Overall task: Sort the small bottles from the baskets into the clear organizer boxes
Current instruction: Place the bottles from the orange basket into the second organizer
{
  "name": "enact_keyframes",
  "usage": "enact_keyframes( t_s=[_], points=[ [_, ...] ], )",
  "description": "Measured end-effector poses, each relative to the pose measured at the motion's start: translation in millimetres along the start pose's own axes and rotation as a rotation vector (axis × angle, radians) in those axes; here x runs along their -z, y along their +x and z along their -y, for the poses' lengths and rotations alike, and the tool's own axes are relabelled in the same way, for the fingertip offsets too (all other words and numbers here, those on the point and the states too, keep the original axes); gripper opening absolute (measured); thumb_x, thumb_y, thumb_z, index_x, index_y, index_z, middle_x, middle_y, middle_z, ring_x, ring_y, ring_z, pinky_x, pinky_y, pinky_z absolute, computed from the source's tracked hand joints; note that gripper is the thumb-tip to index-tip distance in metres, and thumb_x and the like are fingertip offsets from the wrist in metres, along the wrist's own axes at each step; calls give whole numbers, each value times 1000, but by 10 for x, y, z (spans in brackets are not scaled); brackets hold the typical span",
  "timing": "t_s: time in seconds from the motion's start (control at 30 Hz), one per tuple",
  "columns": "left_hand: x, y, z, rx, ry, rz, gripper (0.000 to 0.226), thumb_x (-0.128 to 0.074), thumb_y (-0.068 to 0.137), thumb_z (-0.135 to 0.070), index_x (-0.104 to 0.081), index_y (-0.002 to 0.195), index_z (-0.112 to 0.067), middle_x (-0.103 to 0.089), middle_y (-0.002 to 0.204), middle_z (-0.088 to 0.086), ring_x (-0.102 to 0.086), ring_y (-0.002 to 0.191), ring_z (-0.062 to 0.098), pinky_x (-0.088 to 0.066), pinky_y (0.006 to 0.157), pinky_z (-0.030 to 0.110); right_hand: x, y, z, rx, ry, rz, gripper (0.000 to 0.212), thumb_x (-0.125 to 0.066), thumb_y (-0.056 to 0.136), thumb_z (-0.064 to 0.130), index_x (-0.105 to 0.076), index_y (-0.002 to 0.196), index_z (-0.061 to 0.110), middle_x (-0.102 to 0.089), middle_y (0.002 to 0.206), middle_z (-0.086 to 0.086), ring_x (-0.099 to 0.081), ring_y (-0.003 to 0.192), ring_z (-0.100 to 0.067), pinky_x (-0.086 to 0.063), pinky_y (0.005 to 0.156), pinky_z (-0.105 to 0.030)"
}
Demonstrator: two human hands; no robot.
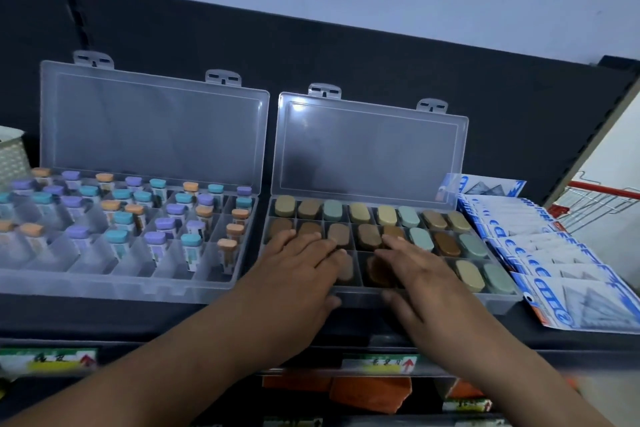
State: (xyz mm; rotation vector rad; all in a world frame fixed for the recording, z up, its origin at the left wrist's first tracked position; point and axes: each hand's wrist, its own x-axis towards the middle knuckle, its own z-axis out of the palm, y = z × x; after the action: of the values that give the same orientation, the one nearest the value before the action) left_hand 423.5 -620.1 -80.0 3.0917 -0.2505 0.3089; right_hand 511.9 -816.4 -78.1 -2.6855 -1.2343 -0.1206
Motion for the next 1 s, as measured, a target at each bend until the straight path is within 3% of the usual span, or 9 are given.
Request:
enact_keyframes(
  t_s=[0.2, 0.37, 0.43, 0.57, 0.6, 0.67, 0.73, 0.87, 1.0],
  points=[
    [-84, 96, -152, 23, 32, 108, 59, -27, 101, -44, -5, 152, -26, -4, 160, -9, 4, 145, 10, 13, 113, 31, -95, -148, -111, -17, -10, 4, 62, -27, 90, 45, -24, 151, 31, -13, 160, 12, -1, 147, -5, 14, 111, -18],
    [-121, 111, -181, 46, 41, 61, 73, -5, 86, -59, -14, 151, -27, -13, 158, -8, -5, 144, 11, 14, 110, 29, -211, -180, -211, 0, -21, -62, 63, -25, 86, 48, -43, 143, 27, -38, 152, 9, -20, 145, -12, -6, 116, -32],
    [-128, 101, -175, 74, 39, 67, 79, -3, 80, -60, -23, 149, -27, -24, 154, -7, -15, 143, 13, 9, 111, 30, -211, -162, -244, 7, -55, -63, 60, -28, 86, 47, -47, 140, 27, -44, 148, 9, -27, 143, -14, -13, 115, -35],
    [-137, 97, -209, 94, 53, 79, 60, -34, 82, -57, -59, 124, -22, -63, 124, -4, -57, 117, 17, -19, 104, 35, -199, -171, -274, 20, -39, -78, 62, -30, 86, 48, -47, 141, 25, -43, 149, 7, -27, 143, -13, -14, 115, -35],
    [-115, 91, -236, 110, 37, 86, 60, -34, 84, -57, -55, 128, -22, -59, 129, -4, -53, 122, 17, -17, 106, 34, -173, -182, -269, 13, -15, -82, 63, -29, 87, 50, -43, 144, 26, -38, 152, 7, -23, 144, -11, -8, 116, -31],
    [-115, 94, -296, 107, 11, 53, 65, -27, 91, -58, -26, 148, -26, -28, 153, -7, -22, 143, 14, -2, 116, 31, -127, -194, -297, -3, 6, -76, 65, -28, 88, 50, -33, 148, 29, -26, 156, 11, -13, 146, -7, 5, 113, -22],
    [-116, 114, -346, 71, 0, 40, 70, -19, 91, -60, -4, 152, -30, -2, 160, -10, 6, 146, 11, 11, 115, 33, -111, -213, -330, -16, -25, -66, 65, -28, 87, 50, -33, 148, 29, -27, 156, 11, -14, 146, -8, 5, 114, -23],
    [-125, 237, -493, 22, 3, 85, 67, -23, 96, -57, 0, 152, -29, 6, 160, -9, 16, 145, 12, 15, 114, 35, -184, -263, -334, -32, -98, -84, 58, -37, 83, 45, -56, 133, 21, -57, 136, 4, -46, 133, -19, -29, 107, -39],
    [-176, 273, -492, 23, 59, 97, 69, -16, 93, -59, -1, 152, -27, 4, 161, -8, 14, 146, 13, 17, 112, 35, -239, -262, -305, -51, -168, -107, 57, -38, 82, 46, -60, 128, 20, -62, 129, 3, -55, 126, -22, -32, 112, -34]
  ],
)
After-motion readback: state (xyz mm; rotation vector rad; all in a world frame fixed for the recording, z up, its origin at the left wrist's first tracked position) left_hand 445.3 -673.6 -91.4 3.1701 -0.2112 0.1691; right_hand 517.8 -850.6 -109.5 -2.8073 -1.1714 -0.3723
